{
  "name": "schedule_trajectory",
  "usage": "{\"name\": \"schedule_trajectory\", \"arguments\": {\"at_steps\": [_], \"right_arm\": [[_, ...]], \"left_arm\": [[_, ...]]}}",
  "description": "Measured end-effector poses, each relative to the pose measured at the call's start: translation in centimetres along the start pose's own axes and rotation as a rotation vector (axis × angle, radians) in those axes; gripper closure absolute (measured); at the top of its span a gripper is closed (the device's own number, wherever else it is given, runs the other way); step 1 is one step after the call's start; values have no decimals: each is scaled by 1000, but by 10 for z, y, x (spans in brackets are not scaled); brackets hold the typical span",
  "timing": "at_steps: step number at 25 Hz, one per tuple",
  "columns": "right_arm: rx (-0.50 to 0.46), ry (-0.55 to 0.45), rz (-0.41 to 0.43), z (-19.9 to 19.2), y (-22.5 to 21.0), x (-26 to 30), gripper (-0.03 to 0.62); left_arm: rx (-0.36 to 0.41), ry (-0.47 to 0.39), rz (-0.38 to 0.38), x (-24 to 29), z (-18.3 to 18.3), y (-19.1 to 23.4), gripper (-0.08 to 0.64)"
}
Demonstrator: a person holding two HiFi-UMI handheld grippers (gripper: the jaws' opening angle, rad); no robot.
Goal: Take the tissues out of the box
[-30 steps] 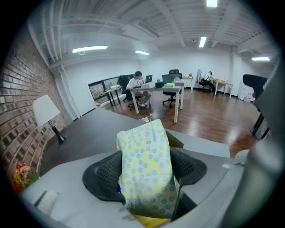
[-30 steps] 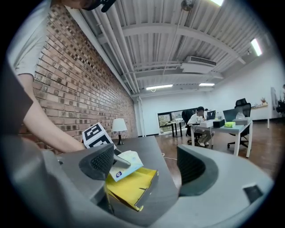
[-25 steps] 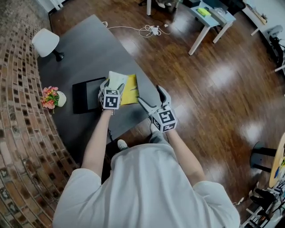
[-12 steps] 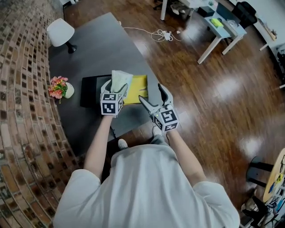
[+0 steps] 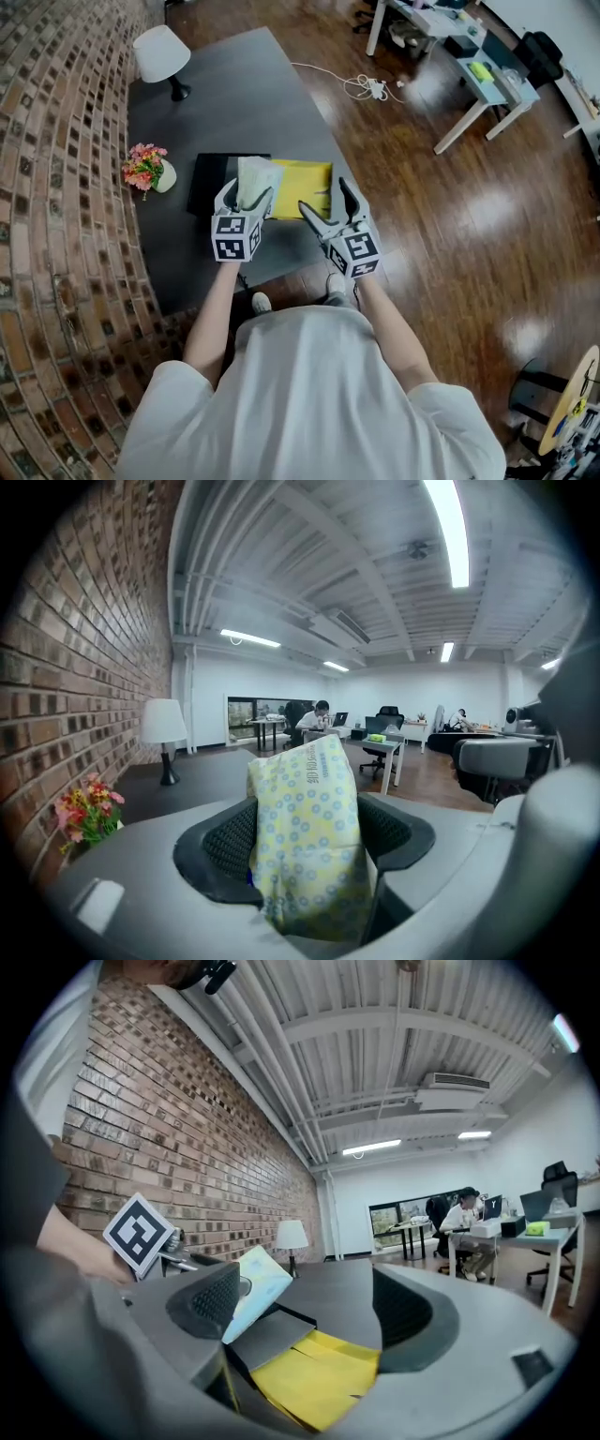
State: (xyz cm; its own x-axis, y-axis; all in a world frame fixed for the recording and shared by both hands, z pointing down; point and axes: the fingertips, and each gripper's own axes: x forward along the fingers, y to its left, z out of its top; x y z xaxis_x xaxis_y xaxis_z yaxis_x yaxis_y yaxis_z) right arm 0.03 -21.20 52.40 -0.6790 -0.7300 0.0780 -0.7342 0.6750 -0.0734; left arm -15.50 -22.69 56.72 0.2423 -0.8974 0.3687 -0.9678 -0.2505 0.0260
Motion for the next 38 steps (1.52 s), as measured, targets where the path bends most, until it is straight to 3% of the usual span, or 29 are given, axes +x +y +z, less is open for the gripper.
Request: {"name": "schedule_trajectory", "arguments": {"at_steps": [15, 26, 38], "right_arm": [[-18, -19, 106, 8, 41, 27, 153], [-64, -16, 94, 9, 36, 21, 153], [-107, -92, 133, 38, 63, 34, 152]], "left_arm": [[-71, -162, 168, -96, 9, 46, 229], [-81, -222, 319, -159, -4, 73, 229], [-24, -349, 366, -186, 15, 78, 233]]}}
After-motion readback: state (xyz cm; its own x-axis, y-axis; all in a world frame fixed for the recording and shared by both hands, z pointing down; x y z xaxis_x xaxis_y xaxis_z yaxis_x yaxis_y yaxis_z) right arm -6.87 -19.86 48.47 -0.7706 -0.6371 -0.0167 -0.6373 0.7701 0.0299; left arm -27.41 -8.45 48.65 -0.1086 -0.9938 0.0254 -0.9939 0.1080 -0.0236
